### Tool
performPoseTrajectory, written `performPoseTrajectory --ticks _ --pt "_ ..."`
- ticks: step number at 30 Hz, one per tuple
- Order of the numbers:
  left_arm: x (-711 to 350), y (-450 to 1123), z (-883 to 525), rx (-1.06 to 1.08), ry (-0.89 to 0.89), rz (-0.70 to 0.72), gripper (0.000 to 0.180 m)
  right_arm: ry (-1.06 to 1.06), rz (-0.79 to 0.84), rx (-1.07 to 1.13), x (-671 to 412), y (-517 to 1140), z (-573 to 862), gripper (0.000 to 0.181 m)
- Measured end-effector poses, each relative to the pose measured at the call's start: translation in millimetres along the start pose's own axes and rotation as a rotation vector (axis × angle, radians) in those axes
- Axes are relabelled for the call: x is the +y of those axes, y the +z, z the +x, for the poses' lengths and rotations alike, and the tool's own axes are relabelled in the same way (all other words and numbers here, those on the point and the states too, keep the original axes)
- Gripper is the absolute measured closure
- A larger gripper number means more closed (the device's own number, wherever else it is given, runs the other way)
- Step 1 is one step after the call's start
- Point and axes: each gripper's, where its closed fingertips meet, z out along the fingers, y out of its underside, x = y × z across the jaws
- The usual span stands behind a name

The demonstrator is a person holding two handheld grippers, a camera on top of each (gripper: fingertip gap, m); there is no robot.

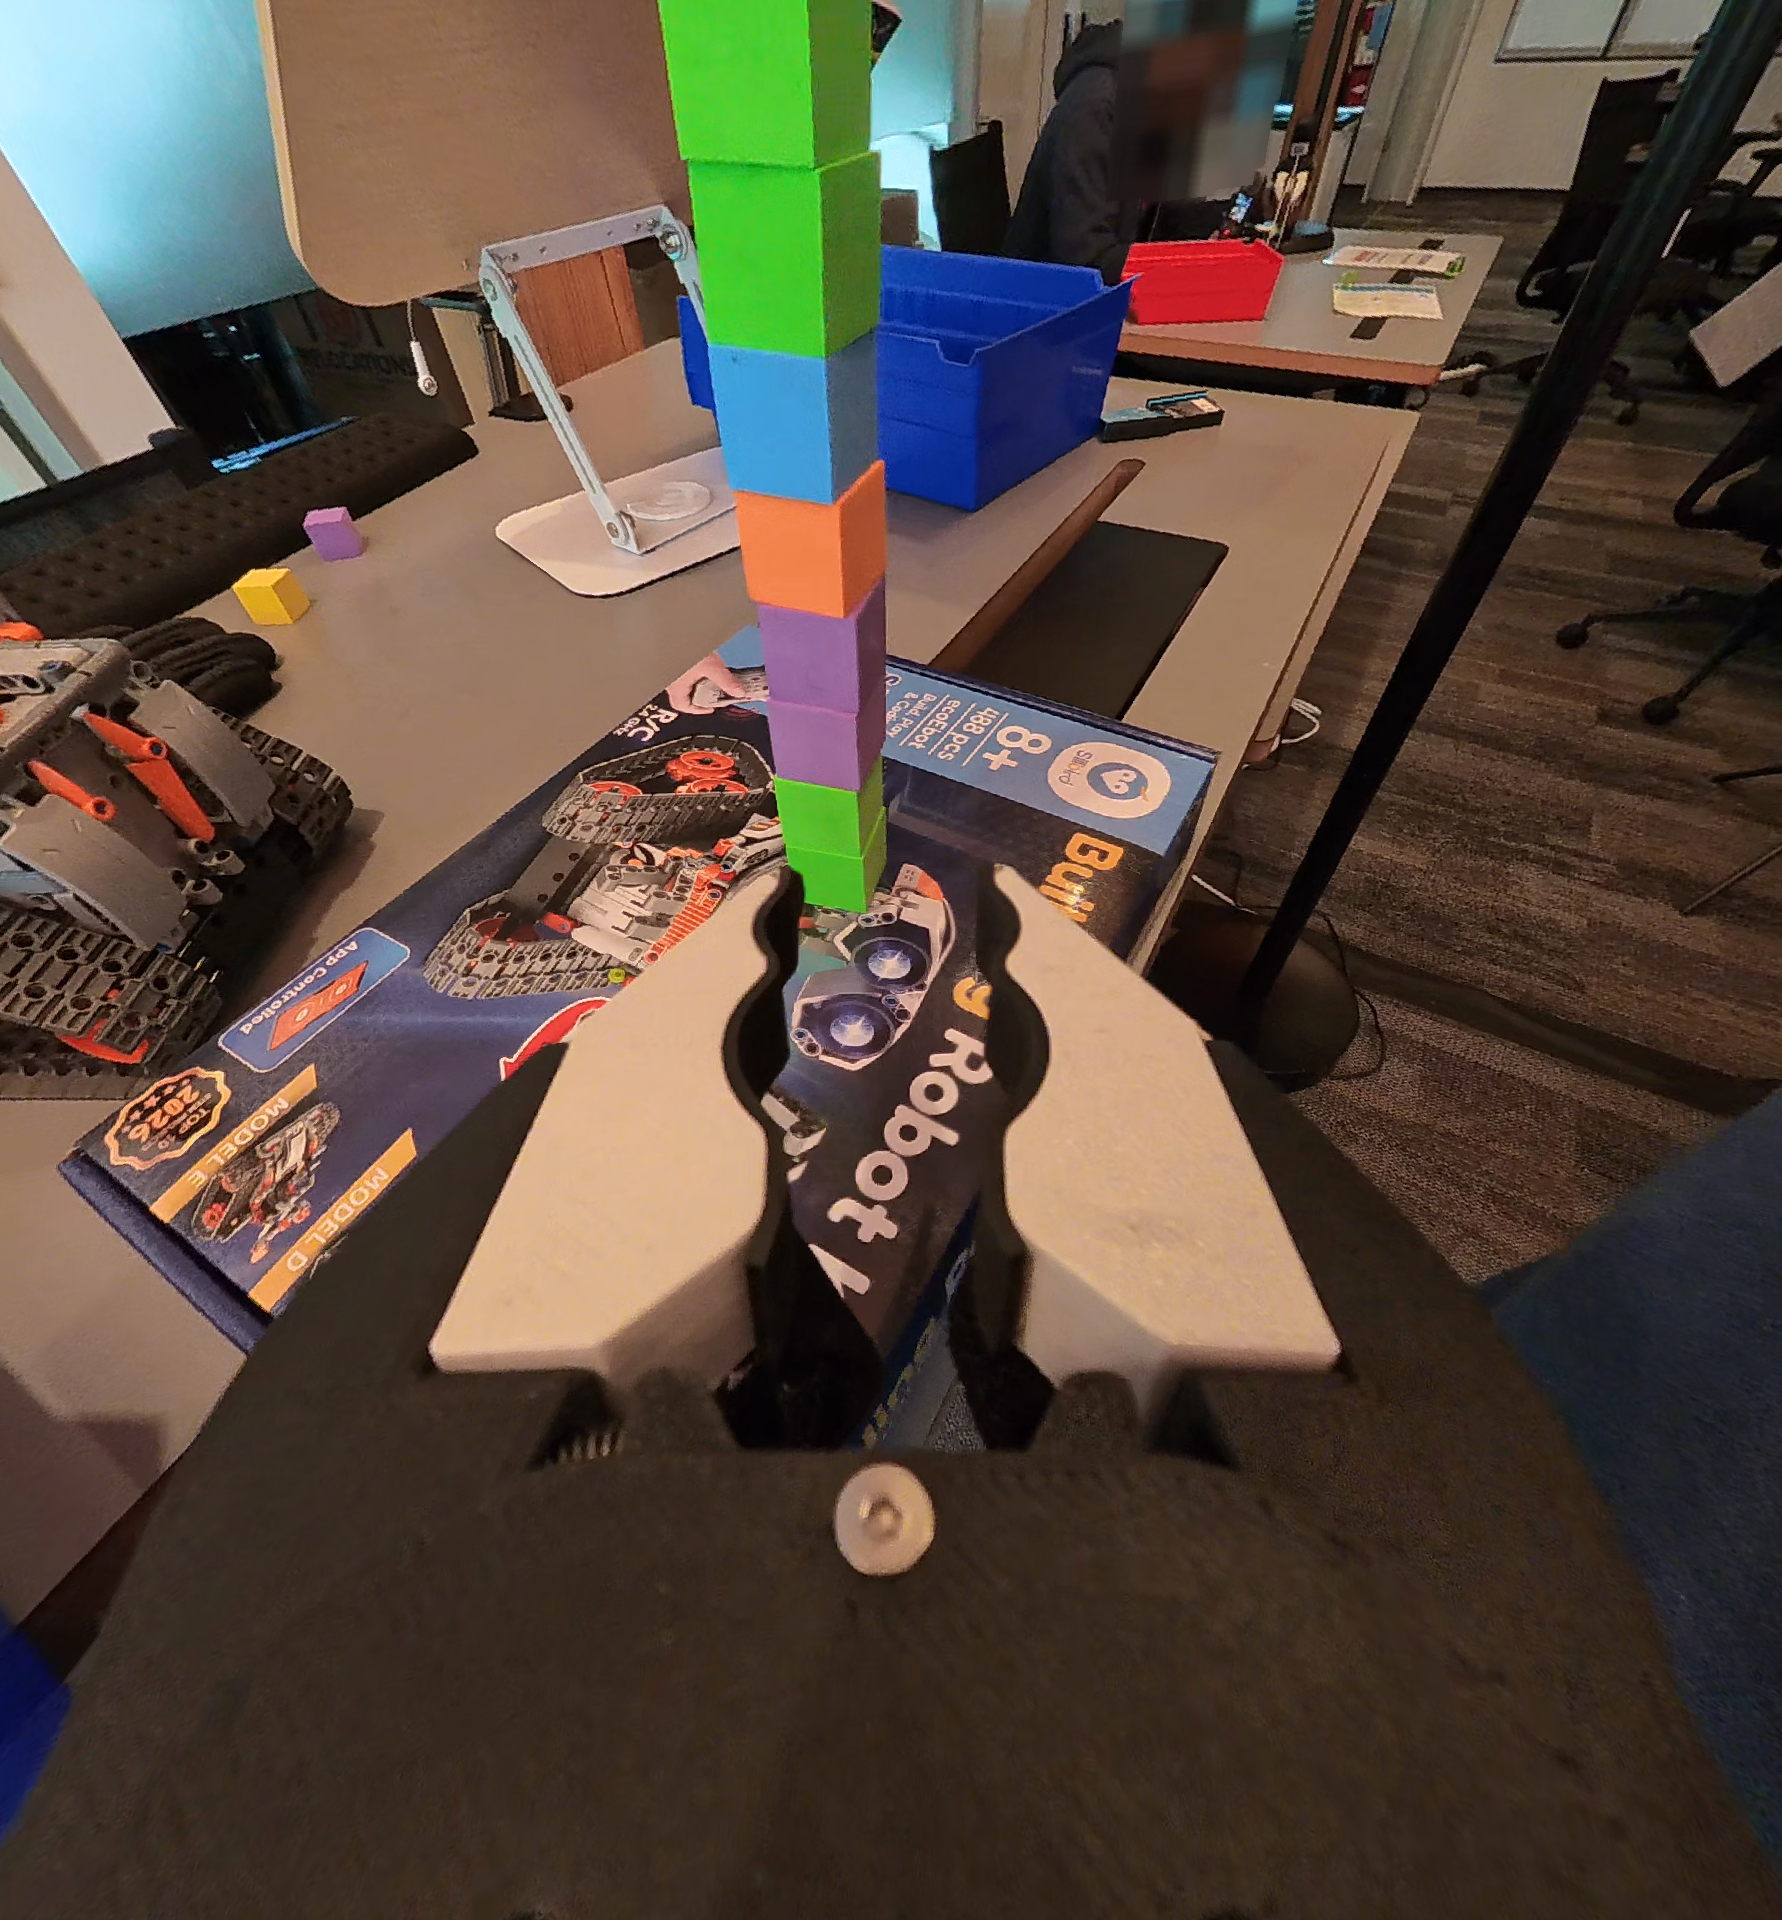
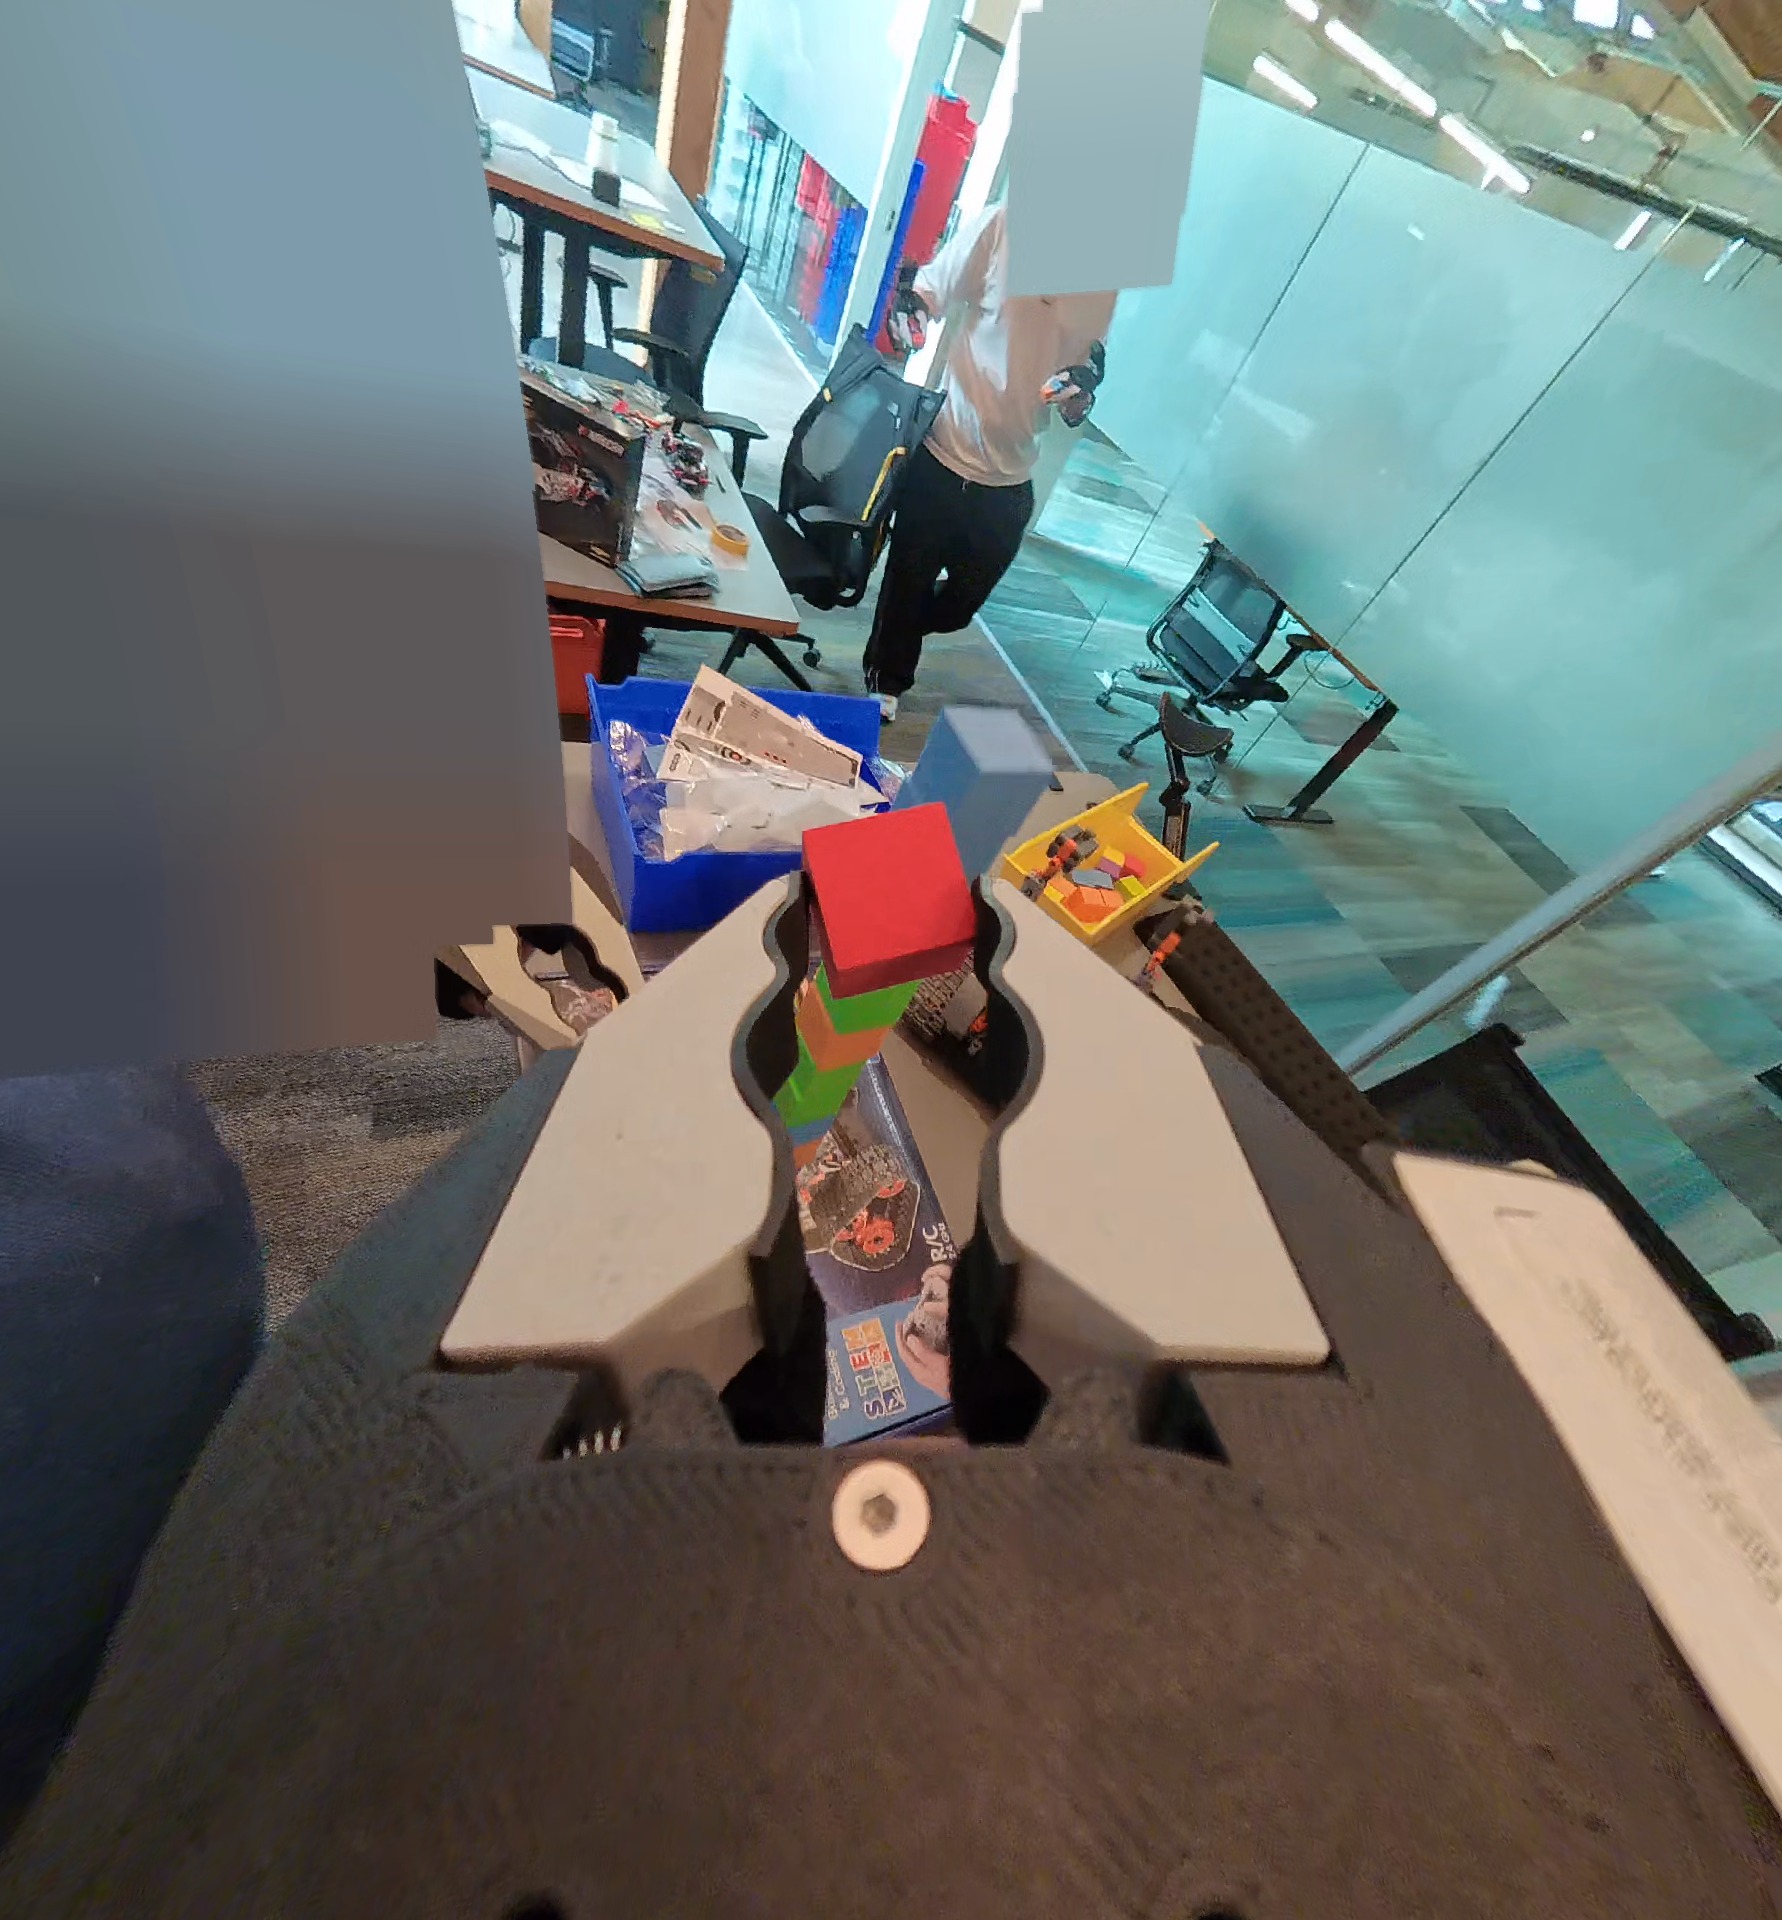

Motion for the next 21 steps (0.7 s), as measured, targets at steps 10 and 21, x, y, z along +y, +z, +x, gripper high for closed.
performPoseTrajectory --ticks 10,21 --pt "-2.2 -10.3 2.6 -0.003 -0.012 0.036 0.148 0.068 -0.172 -0.141 -33.6 43.5 25.8 0.151" --pt "-1.1 -16.0 -2.1 -0.013 -0.030 0.051 0.148 0.130 -0.287 -0.253 -23.2 68.9 34.0 0.151"
